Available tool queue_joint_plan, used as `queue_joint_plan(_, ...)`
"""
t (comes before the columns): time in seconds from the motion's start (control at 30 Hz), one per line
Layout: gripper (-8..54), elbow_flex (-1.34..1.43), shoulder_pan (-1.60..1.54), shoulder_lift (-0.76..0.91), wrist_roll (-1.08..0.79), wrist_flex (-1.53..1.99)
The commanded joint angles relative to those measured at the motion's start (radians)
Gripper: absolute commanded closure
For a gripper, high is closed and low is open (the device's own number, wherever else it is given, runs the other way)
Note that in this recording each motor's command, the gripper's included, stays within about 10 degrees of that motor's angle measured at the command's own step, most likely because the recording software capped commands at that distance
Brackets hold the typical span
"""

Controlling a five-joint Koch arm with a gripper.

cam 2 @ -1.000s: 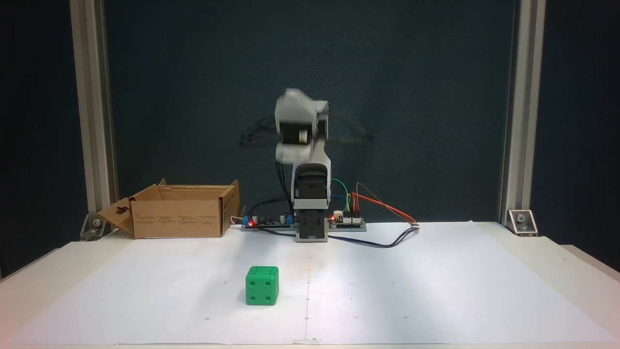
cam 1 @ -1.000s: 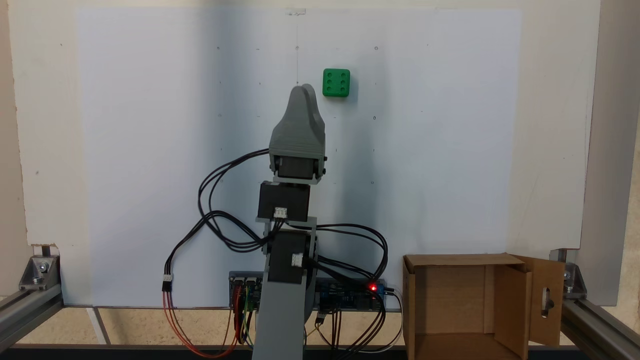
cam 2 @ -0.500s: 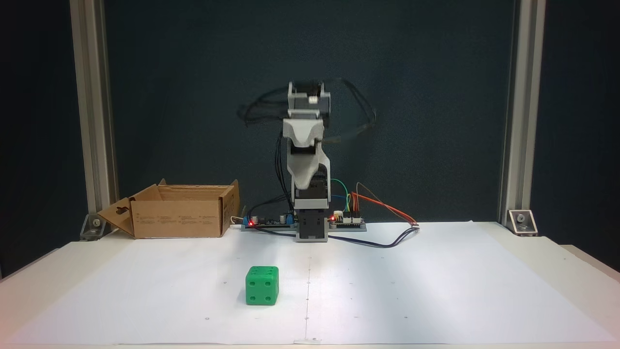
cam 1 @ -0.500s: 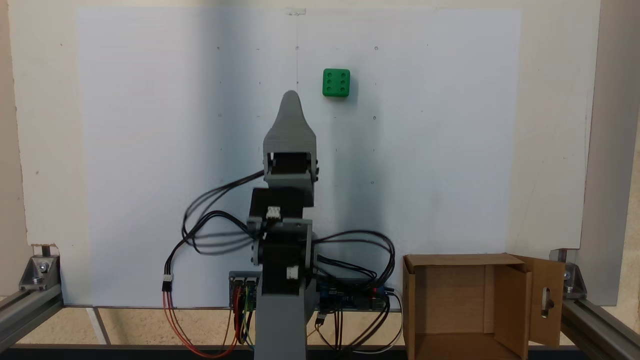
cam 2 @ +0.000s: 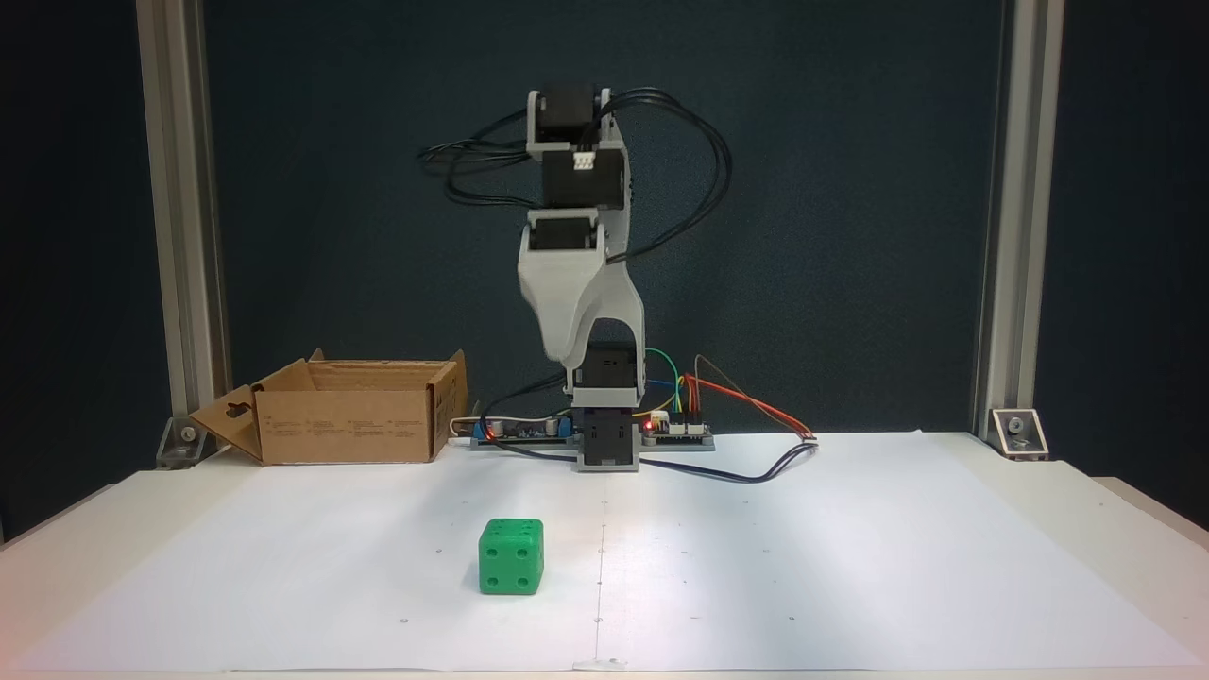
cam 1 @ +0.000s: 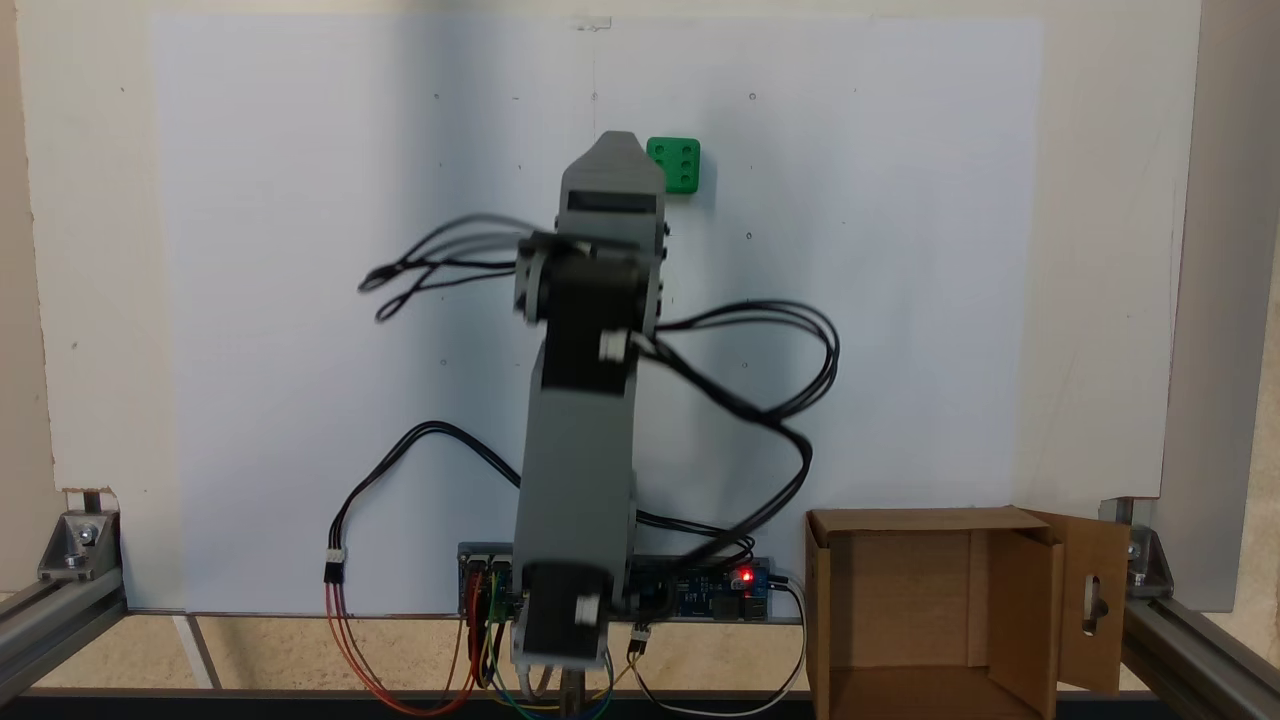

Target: Grasp a green dice and put it in the bin.

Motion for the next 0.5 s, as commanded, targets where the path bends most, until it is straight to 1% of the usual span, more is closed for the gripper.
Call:
queue_joint_plan(0.0,1.5,-0.112,0.026,-0.051,0.043,0.078)
queue_joint_plan(0.17,1.5,-0.225,0.071,-0.160,0.043,0.080)
queue_joint_plan(0.47,1.4,-0.253,0.075,-0.236,-0.006,0.077)
